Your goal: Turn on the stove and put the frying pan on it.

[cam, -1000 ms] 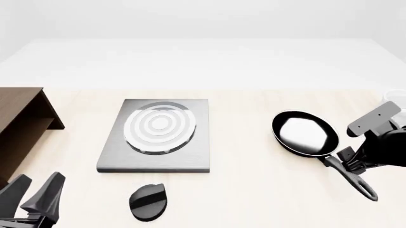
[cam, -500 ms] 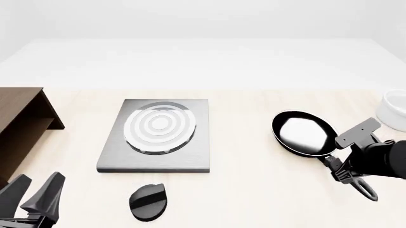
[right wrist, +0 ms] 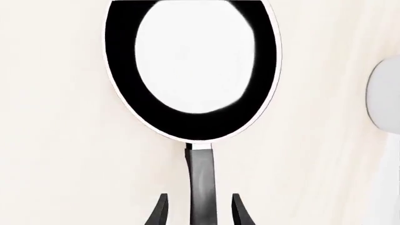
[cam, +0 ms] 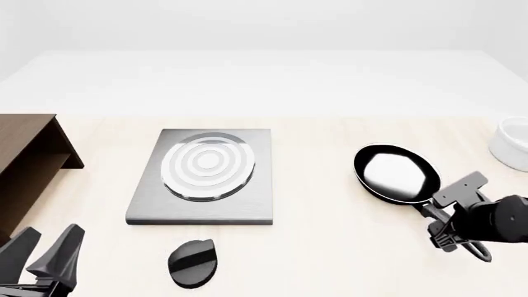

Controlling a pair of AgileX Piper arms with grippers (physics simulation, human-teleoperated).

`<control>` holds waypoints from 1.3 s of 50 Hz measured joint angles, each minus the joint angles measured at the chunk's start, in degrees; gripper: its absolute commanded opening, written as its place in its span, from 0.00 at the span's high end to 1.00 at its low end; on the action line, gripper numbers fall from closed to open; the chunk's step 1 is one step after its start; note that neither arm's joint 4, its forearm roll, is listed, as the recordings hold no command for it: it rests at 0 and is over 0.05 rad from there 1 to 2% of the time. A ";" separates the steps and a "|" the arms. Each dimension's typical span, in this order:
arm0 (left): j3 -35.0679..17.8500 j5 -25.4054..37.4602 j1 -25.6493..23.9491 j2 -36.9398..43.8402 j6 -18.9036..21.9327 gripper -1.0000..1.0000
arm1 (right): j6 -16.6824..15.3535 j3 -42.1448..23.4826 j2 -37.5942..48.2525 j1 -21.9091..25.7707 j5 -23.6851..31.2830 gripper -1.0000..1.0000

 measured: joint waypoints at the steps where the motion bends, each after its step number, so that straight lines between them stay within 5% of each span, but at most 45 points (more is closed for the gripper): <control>1: 0.00 0.00 0.00 0.00 -0.01 0.00 | -0.22 0.03 0.40 -0.30 -0.32 0.00; 22: 0.00 0.06 -0.03 0.00 -0.15 0.00 | -3.04 0.85 6.64 -3.91 -5.29 0.00; 23: 0.00 0.07 -0.03 0.00 -0.15 0.00 | -3.09 0.88 6.64 -3.87 -5.29 1.00; 38: 0.00 0.07 -0.04 0.00 -0.16 0.00 | -1.70 1.63 5.01 -2.28 -3.64 1.00; 65: 0.00 -0.02 -0.25 0.00 0.02 0.00 | -1.94 -3.56 -14.62 3.49 15.34 1.00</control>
